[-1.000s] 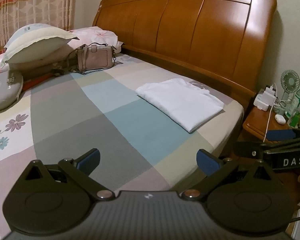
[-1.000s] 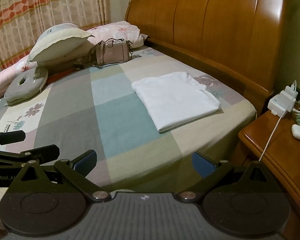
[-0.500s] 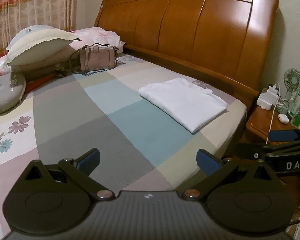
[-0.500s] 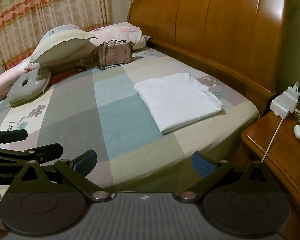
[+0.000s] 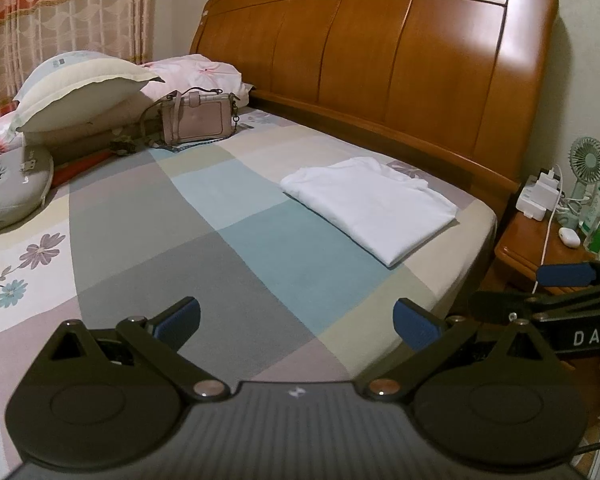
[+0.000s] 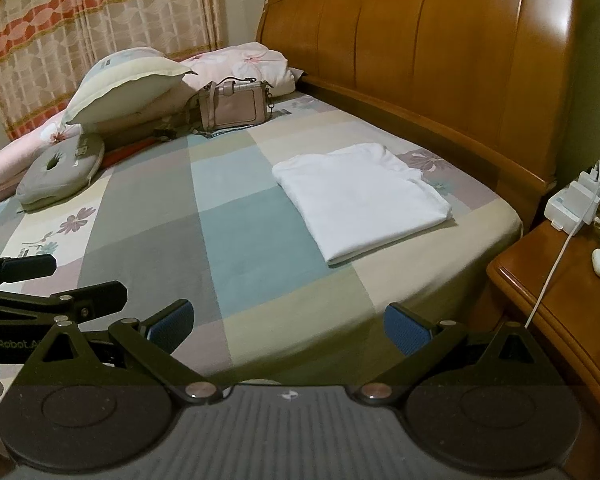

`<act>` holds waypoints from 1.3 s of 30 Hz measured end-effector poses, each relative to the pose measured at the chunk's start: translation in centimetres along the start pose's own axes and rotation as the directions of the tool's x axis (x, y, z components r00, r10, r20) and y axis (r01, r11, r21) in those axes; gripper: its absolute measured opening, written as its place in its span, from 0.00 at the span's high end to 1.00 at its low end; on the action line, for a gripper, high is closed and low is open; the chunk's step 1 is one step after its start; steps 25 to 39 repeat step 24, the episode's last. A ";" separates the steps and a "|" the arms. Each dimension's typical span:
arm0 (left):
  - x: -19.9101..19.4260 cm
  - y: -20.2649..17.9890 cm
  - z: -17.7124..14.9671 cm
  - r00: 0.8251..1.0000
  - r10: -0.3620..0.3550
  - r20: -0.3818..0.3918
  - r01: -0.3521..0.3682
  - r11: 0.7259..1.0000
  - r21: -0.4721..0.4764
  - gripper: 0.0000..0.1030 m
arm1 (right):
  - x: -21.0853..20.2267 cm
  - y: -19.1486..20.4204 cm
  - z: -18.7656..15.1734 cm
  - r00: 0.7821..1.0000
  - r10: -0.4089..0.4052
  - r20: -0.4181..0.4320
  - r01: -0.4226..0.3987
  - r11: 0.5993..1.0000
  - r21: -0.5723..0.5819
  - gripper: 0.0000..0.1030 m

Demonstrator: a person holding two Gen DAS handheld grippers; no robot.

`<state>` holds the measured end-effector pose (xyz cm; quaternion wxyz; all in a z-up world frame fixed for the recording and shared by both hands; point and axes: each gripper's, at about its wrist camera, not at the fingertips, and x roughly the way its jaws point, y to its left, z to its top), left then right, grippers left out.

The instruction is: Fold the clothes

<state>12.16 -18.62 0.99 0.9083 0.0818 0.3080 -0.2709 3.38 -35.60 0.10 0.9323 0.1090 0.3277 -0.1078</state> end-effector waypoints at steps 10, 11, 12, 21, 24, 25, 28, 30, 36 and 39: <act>-0.3 0.1 -0.1 1.000 0.006 0.011 -0.006 1.000 0.014 0.01 | 0.0 -0.1 0.0 1.000 0.006 0.002 -0.006 1.000 0.003 0.00; -0.3 0.1 0.0 1.000 0.007 0.012 -0.007 1.000 0.014 0.01 | 0.0 -0.1 0.1 1.000 0.006 0.002 -0.006 1.000 0.004 0.00; -0.3 0.1 -0.1 1.000 0.007 0.011 -0.007 1.000 0.014 0.01 | 0.0 -0.1 0.1 1.000 0.006 0.001 -0.006 1.000 0.004 0.00; -0.4 0.1 0.0 1.000 0.010 0.009 -0.010 1.000 0.013 0.01 | 0.0 0.1 0.0 1.000 0.007 0.000 -0.007 1.000 0.002 0.00; -0.4 0.2 0.0 1.000 0.011 0.010 -0.011 1.000 0.012 0.01 | 0.0 0.0 0.0 1.000 0.008 -0.001 -0.008 1.000 0.002 0.00; -0.4 0.2 0.0 1.000 0.011 0.010 -0.011 1.000 0.012 0.01 | 0.0 0.0 0.0 1.000 0.008 -0.001 -0.008 1.000 0.002 0.00; -0.4 0.2 0.0 1.000 0.011 0.010 -0.011 1.000 0.012 0.01 | 0.0 0.0 0.0 1.000 0.008 -0.001 -0.008 1.000 0.002 0.00; -0.4 0.2 0.0 1.000 0.011 0.010 -0.011 1.000 0.012 0.01 | 0.0 0.0 0.0 1.000 0.008 -0.001 -0.008 1.000 0.002 0.00; -0.4 0.2 0.0 1.000 0.011 0.010 -0.011 1.000 0.012 0.01 | 0.0 0.0 0.0 1.000 0.008 -0.001 -0.008 1.000 0.002 0.00; -0.4 0.2 0.0 1.000 0.011 0.010 -0.011 1.000 0.012 0.01 | 0.0 0.0 0.0 1.000 0.008 -0.001 -0.008 1.000 0.002 0.00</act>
